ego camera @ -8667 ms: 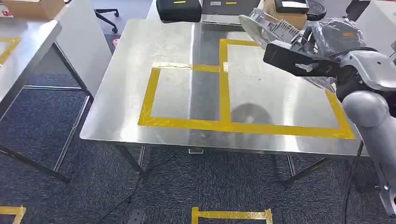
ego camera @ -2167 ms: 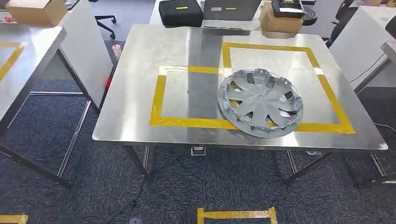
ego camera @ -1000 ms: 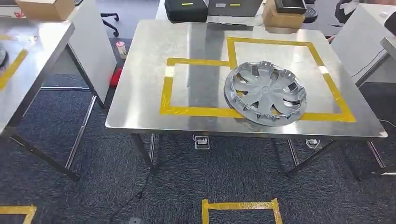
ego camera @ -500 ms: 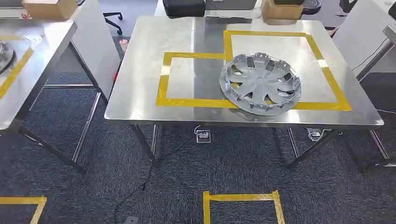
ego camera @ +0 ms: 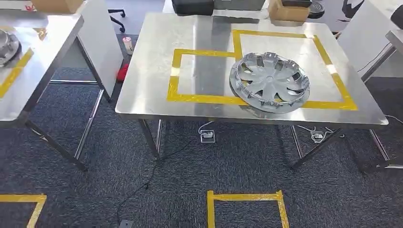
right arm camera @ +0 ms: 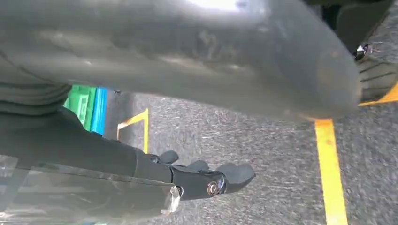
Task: Take the parts from the cabinet and place them on the table.
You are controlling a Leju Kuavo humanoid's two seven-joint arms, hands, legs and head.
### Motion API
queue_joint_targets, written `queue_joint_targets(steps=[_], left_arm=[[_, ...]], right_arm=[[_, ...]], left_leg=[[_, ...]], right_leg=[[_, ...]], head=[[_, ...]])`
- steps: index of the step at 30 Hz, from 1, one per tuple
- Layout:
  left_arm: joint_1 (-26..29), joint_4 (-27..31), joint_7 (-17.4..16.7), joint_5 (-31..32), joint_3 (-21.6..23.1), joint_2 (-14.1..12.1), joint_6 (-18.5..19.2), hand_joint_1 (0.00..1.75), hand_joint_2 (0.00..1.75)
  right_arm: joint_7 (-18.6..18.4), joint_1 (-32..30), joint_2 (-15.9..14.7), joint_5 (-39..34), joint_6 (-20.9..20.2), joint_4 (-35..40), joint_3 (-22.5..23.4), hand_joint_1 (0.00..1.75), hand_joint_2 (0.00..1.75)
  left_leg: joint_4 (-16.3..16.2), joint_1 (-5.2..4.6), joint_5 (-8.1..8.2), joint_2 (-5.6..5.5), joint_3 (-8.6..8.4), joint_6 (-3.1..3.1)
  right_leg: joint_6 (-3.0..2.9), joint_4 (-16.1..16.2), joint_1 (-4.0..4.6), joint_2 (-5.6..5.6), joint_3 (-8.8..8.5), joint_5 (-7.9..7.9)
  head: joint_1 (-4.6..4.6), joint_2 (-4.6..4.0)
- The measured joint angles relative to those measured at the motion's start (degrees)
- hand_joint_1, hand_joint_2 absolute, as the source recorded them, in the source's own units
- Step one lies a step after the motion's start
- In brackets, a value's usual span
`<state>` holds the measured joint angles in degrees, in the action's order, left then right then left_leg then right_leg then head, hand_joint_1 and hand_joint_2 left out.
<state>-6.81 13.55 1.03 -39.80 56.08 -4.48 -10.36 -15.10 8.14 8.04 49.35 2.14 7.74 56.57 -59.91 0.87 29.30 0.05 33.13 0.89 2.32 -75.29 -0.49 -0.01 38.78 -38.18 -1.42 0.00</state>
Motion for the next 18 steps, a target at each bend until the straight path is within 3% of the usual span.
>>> queue_joint_targets(steps=[1,2,3,4,5,6,9,10,11,12,14,15,16,17,18], left_arm=[[0.06,0.07,-0.37,0.0,0.0,-0.42,-0.13,0.0,0.0],[0.09,0.22,-0.65,0.0,0.0,-0.8,-0.2,0.0,0.0],[0.12,0.42,-0.87,-0.02,0.0,-1.14,-0.33,0.0,0.0],[0.1,0.59,-1.03,-0.02,0.0,-1.42,-0.39,0.0,0.0],[0.06,0.89,-1.13,-0.06,0.0,-1.55,-0.41,0.0,0.0],[-0.02,1.13,-1.2,-0.09,0.0,-1.66,-0.42,0.0,0.0],[-0.2,1.68,-1.11,-0.07,0.0,-1.79,-0.13,0.0,0.0],[-0.19,1.84,-0.83,-0.09,0.0,-1.79,-0.06,0.0,0.0],[-0.17,1.84,-0.59,-0.18,0.0,-1.86,-0.06,0.0,0.0],[-0.15,1.86,-0.35,-0.28,0.0,-1.86,0.04,0.0,0.0],[-0.11,1.88,-0.06,-0.55,0.0,-1.81,0.18,0.0,0.0],[-0.01,1.88,0.07,-0.85,0.0,-1.75,0.26,0.0,0.0],[0.16,1.88,0.15,-0.94,0.0,-1.73,0.28,0.0,0.0],[0.29,1.88,0.2,-1.05,0.0,-1.73,0.31,0.0,0.0],[0.34,1.88,0.2,-1.28,0.0,-1.73,0.41,0.0,0.0]], right_arm=[[0.67,-0.11,0.02,-0.11,0.02,-0.02,0.02,0.0,0.0],[1.34,-0.19,0.02,-0.17,0.04,-0.02,0.02,0.0,0.0],[2.09,-0.18,0.04,-0.33,0.09,-0.04,0.02,0.0,0.0],[2.82,-0.13,0.04,-0.66,0.09,-0.04,0.02,0.0,0.0],[3.41,0.01,0.02,-0.87,0.09,-0.04,0.02,0.0,0.0],[3.89,0.15,0.02,-1.07,0.07,-0.04,0.02,0.0,0.0],[4.52,0.16,0.31,-1.16,0.18,-0.04,0.04,0.0,0.0],[4.52,0.06,0.46,-0.92,0.39,-0.07,0.04,0.0,0.0],[4.52,0.09,0.57,-0.63,0.68,-0.07,0.04,0.0,0.0],[4.46,0.12,0.57,-0.35,0.98,-0.04,0.04,0.0,0.0],[4.0,0.14,0.59,0.2,1.18,-0.04,0.04,0.0,0.0],[3.8,0.11,0.57,0.52,1.31,-0.04,0.04,0.0,0.0],[3.65,0.06,0.52,0.59,1.31,-0.04,0.04,0.0,0.0],[3.54,0.05,0.5,0.7,1.31,-0.04,0.04,0.0,0.0],[3.47,0.04,0.48,0.72,1.31,-0.04,0.04,0.0,0.0]], left_leg=[[-0.01,-0.03,-0.24,-0.01,0.28,-0.07],[-0.02,-0.08,-0.43,-0.03,0.5,-0.15],[-0.01,-0.21,-0.62,-0.07,0.63,-0.24],[0.01,-0.29,-0.81,-0.13,0.67,-0.35],[0.05,-0.22,-0.98,-0.13,0.68,-0.4],[0.02,-0.47,-1.24,-0.14,0.89,-0.79],[0.39,0.12,-2.09,-0.18,1.19,-2.05],[0.72,0.01,-2.44,-0.19,1.11,-2.55],[-0.05,0.13,-1.43,-0.08,1.52,-2.58],[-2.21,0.06,1.07,-0.14,2.52,-2.65],[-10.46,0.15,6.17,-0.19,5.76,-2.95],[-14.35,0.15,7.87,-0.18,7.11,-3.17],[-15.85,0.16,8.1,-0.14,7.29,-3.33],[-14.75,0.19,7.08,-0.08,6.2,-3.43],[-11.03,0.23,4.96,-0.02,3.63,-3.51]], right_leg=[[-0.14,-0.53,0.0,0.0,-0.32,0.22],[-0.39,1.27,0.01,0.01,-1.69,1.58],[-0.79,5.26,0.05,0.01,-4.01,3.72],[-1.4,11.28,0.18,0.02,-7.41,6.37],[-2.25,16.43,0.53,0.05,-10.11,7.73],[-2.6,17.63,0.63,0.02,-10.63,6.94],[-3.16,17.92,1.14,0.1,-10.17,7.51],[-3.51,18.98,1.02,0.07,-10.34,8.38],[-3.29,19.89,0.62,-0.32,-10.58,9.27],[-3.76,20.13,0.68,-0.28,-10.1,9.71],[-3.8,19.94,0.73,-0.31,-9.08,10.27],[-3.77,19.77,0.78,-0.38,-8.57,10.5],[-3.69,19.48,0.77,-0.4,-8.07,10.71],[-3.65,19.11,0.71,-0.4,-7.6,10.77],[-3.52,18.6,0.6,-0.39,-7.13,10.84]], head=[[-0.3,0.0],[-0.52,0.0],[-0.87,0.0],[-1.2,0.0],[-1.35,0.0],[-1.18,0.0],[-1.46,0.0],[-1.66,0.0],[-1.53,0.0],[-1.16,0.0],[-0.13,0.0],[0.37,0.0],[0.53,0.0],[0.72,0.0],[1.11,0.0]])
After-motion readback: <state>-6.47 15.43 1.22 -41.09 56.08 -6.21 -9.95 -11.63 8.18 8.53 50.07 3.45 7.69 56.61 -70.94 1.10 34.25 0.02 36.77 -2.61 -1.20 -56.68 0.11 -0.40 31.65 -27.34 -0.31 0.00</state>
